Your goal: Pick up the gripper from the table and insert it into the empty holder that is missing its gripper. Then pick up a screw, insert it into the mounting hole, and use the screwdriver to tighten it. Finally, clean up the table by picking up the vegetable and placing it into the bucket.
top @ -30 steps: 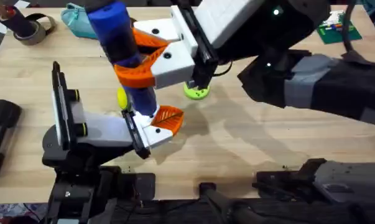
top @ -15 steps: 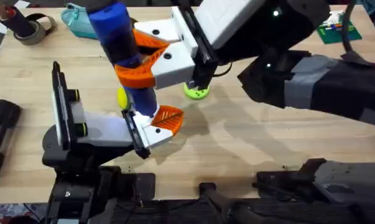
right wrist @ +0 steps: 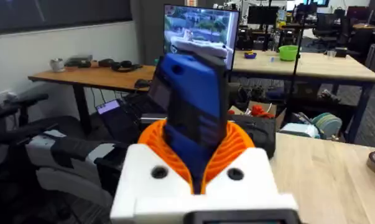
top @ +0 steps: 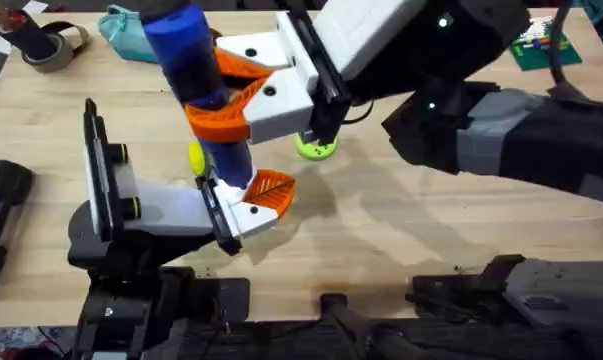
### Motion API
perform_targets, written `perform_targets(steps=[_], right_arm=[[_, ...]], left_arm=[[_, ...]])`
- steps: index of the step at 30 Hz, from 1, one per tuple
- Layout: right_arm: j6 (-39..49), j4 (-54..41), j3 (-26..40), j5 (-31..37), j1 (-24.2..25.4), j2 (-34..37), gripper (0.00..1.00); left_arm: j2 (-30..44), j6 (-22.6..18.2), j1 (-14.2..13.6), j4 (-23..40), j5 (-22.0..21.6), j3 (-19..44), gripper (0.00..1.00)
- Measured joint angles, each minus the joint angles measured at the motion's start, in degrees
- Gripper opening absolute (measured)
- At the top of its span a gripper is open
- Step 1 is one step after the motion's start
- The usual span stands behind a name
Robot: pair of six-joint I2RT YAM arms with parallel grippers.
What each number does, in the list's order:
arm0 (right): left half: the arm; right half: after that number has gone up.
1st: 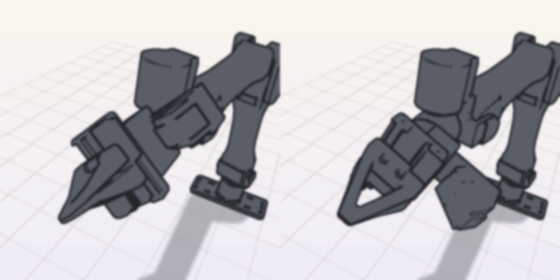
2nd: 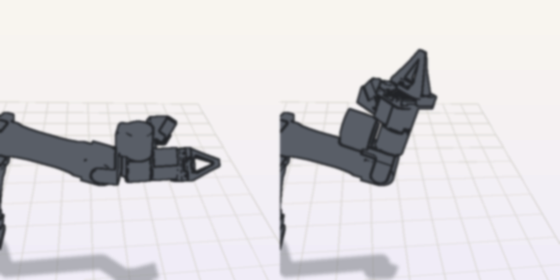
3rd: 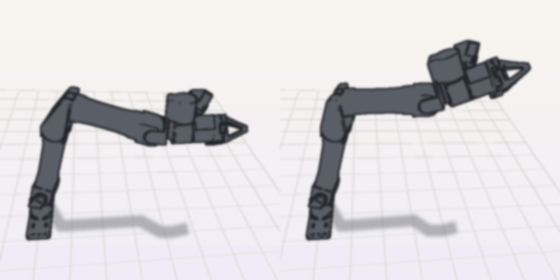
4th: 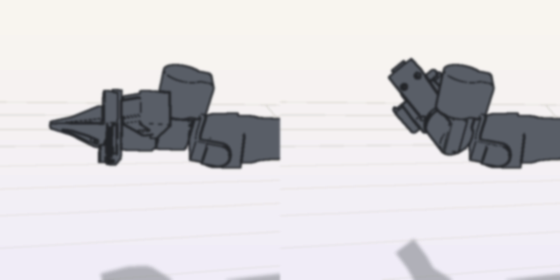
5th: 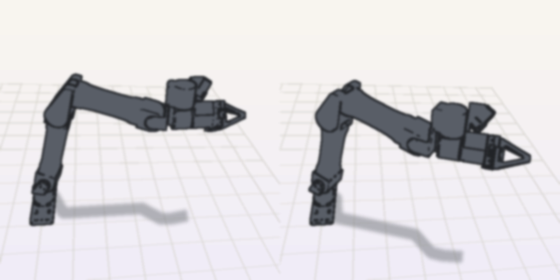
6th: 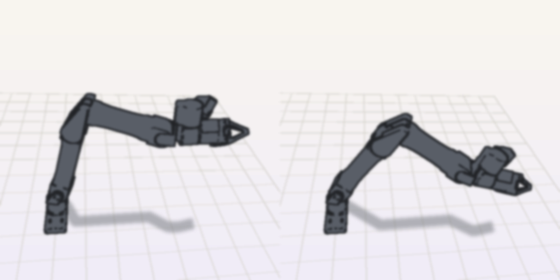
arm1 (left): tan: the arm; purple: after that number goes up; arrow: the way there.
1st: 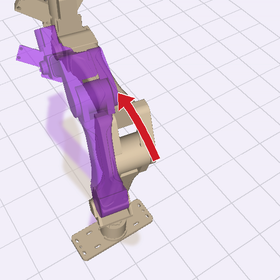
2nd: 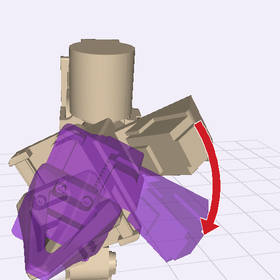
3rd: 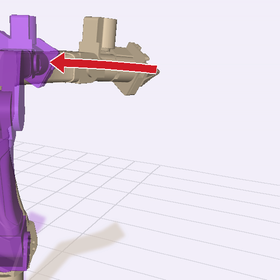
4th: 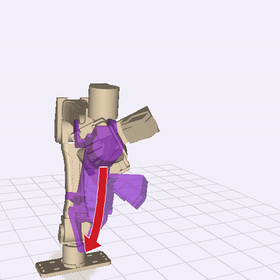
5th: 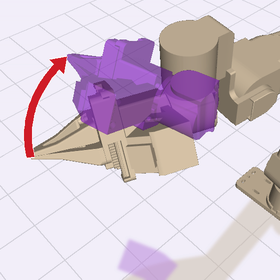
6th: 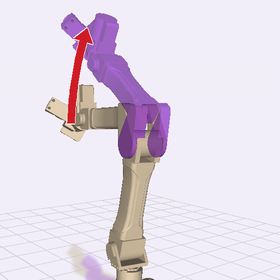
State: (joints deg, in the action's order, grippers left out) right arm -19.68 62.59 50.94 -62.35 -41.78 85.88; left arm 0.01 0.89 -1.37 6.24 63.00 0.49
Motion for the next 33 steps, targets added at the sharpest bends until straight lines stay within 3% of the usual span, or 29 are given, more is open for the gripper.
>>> perform_targets(steps=[8,24,33], right_arm=[[-1.4,5.6,-0.1,0.0,0.0,0.0,0.046],[-3.6,5.2,-0.1,-0.1,0.8,0.0,0.046],[-3.3,-1.4,3.5,-1.4,1.6,0.0,0.046]], left_arm=[[0.0,0.0,0.0,0.0,0.0,0.0,0.012],[0.0,0.0,0.0,0.0,0.0,0.0,0.012],[0.0,0.0,0.0,0.0,0.0,0.0,0.012]])
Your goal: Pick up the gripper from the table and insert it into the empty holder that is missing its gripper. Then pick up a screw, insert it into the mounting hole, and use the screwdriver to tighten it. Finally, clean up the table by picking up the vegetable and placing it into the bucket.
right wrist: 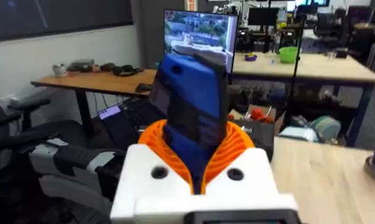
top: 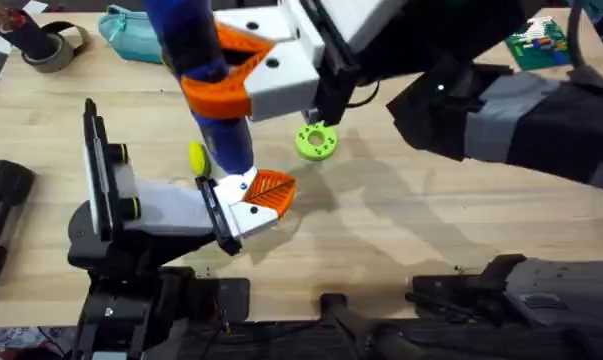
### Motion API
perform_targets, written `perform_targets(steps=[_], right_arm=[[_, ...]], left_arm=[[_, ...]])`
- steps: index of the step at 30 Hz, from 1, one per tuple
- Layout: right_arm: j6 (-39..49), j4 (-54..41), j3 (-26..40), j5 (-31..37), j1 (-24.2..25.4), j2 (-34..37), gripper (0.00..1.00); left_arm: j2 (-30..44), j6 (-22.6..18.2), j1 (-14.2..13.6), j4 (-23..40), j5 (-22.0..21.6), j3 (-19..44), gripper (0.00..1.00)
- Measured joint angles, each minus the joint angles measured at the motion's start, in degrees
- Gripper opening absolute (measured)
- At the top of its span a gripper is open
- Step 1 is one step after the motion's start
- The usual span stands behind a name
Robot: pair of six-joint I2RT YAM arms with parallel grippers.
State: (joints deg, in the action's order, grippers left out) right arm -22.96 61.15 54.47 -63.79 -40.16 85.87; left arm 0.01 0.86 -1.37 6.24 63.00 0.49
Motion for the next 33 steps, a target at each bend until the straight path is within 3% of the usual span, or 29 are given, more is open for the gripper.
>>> perform_targets(steps=[33], right_arm=[[3.1,-0.8,-0.6,-0.1,-1.0,0.0,0.046]], left_arm=[[0.0,0.0,0.0,0.0,0.0,0.0,0.012]])
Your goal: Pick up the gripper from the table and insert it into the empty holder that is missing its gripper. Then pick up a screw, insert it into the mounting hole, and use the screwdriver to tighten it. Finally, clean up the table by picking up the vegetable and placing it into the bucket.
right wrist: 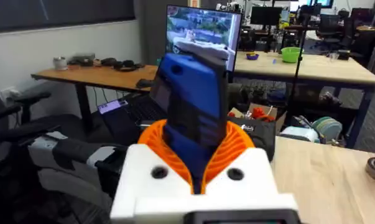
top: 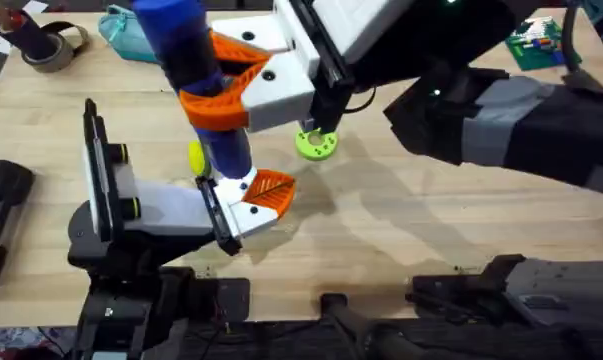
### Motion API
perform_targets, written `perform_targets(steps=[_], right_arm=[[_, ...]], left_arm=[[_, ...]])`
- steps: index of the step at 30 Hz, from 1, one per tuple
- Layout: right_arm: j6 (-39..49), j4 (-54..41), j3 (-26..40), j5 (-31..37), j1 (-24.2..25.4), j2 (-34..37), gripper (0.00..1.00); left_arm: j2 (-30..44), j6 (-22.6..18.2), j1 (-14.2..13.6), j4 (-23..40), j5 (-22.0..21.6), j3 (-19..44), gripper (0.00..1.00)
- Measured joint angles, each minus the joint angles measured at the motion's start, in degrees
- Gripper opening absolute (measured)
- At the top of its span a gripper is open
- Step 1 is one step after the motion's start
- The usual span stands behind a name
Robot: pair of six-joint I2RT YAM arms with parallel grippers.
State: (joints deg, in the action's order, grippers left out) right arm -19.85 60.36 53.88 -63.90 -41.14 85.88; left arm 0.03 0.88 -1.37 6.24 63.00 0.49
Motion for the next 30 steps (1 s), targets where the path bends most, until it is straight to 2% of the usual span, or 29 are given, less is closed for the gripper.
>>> perform_targets(steps=[30], right_arm=[[0.6,0.0,-0.8,0.0,-0.6,0.0,0.046]], left_arm=[[0.0,0.0,0.0,0.0,0.0,0.0,0.012]])
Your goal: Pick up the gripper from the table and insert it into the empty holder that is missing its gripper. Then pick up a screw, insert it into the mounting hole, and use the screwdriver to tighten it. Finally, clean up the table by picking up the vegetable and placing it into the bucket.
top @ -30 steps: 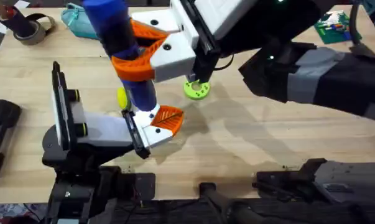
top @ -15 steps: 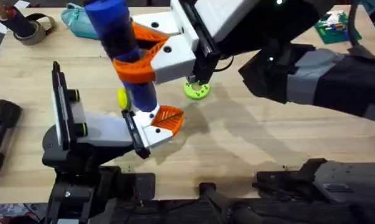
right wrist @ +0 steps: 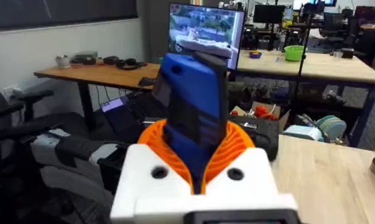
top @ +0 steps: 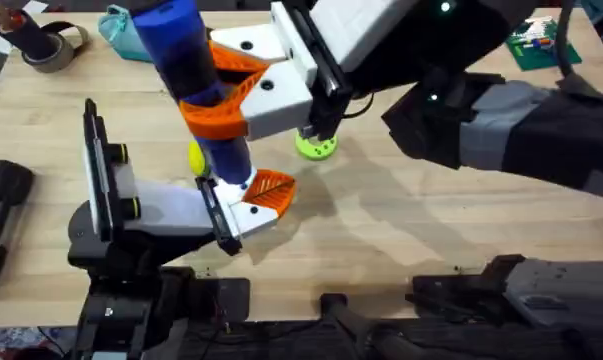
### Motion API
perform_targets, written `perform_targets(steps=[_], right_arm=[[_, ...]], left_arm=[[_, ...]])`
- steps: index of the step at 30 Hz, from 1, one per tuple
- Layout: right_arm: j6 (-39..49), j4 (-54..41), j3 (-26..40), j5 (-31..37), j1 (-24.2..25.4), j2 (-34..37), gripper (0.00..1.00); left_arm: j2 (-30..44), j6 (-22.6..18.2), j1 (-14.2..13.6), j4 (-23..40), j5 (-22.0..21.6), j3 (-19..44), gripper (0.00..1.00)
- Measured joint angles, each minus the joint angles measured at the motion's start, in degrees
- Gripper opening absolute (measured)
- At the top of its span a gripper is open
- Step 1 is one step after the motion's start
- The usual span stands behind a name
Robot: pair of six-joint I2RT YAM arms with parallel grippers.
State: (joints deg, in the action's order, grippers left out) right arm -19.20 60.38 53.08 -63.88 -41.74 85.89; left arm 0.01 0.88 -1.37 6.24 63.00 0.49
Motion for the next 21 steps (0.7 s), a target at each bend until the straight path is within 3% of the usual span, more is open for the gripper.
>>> perform_targets(steps=[21], right_arm=[[0.4,0.0,-0.8,0.2,0.0,0.0,0.047]], left_arm=[[0.0,0.0,0.0,0.0,0.0,0.0,0.012]])
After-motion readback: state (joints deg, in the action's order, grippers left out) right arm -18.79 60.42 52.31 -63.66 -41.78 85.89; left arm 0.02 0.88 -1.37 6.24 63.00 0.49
